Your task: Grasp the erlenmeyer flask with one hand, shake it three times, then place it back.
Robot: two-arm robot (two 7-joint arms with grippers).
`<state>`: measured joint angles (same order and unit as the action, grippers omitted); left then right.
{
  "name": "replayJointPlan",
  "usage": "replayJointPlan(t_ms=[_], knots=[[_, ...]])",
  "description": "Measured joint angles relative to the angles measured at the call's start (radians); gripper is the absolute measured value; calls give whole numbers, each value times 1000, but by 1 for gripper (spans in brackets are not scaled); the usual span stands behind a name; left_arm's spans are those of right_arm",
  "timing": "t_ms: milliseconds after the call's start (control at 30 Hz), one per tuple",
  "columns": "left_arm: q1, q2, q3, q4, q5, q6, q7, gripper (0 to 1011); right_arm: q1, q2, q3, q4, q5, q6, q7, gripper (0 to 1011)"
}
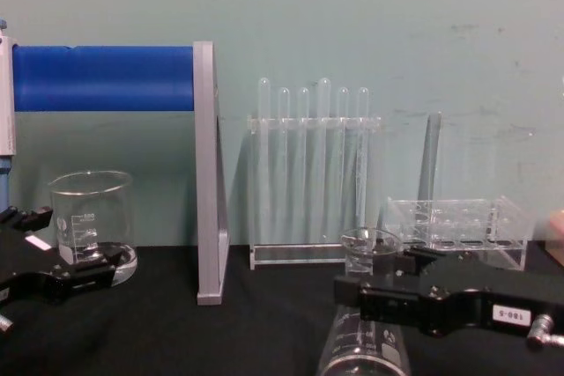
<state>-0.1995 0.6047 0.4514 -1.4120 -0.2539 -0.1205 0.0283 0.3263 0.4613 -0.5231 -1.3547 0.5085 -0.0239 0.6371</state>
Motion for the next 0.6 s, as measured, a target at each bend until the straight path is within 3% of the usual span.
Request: replayJointPlan(t_ms=[400,600], knots=[[0,0,0,0,0,0,0,1001,0,0,0,0,1,-1,0,471],[0,0,0,0,0,0,0,1001,0,0,0,0,1,-1,0,457]])
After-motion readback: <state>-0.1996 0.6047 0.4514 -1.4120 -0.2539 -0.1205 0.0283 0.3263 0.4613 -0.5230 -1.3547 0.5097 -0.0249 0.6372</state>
